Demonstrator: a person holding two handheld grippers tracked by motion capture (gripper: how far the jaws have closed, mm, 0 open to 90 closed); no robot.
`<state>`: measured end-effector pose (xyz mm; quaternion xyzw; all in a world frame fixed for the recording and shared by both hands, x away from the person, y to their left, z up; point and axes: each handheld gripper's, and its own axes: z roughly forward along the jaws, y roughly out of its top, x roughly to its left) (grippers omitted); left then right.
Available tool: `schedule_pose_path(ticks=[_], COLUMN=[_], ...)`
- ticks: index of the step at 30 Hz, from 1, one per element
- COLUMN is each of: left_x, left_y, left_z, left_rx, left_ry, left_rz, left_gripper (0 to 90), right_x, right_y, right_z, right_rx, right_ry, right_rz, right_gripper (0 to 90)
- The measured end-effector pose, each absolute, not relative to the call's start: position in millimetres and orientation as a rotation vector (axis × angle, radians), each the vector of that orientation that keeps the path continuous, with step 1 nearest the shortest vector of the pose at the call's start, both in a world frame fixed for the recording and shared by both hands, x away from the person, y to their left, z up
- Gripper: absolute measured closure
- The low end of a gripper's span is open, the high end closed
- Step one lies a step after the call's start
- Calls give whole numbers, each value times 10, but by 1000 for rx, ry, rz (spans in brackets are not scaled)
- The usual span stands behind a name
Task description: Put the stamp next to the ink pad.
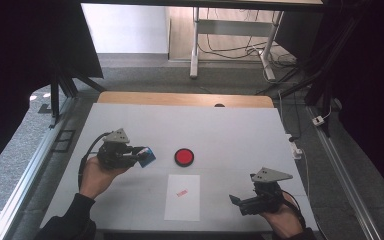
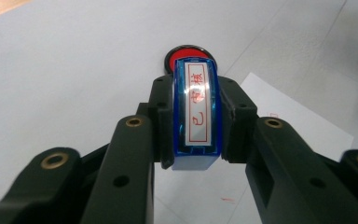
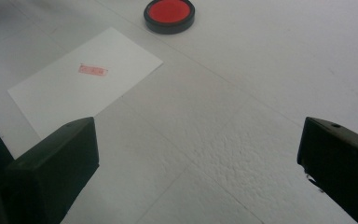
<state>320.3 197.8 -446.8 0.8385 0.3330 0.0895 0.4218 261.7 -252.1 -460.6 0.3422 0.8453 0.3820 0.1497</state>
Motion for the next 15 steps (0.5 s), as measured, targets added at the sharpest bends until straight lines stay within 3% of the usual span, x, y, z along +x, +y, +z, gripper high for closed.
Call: schedule_pose_path(ticks=[15], left_x=[3293], left_y=[2211], left_z=[-4562], left_rx=[2065], left_ry=[976], left_rz=[277], left_gripper=[696], right_x=[2529], right_y=[-2729], right_z=[-4611], right_rx=[1067], right_ry=[2371], right_rz=[1061], right_gripper=[0])
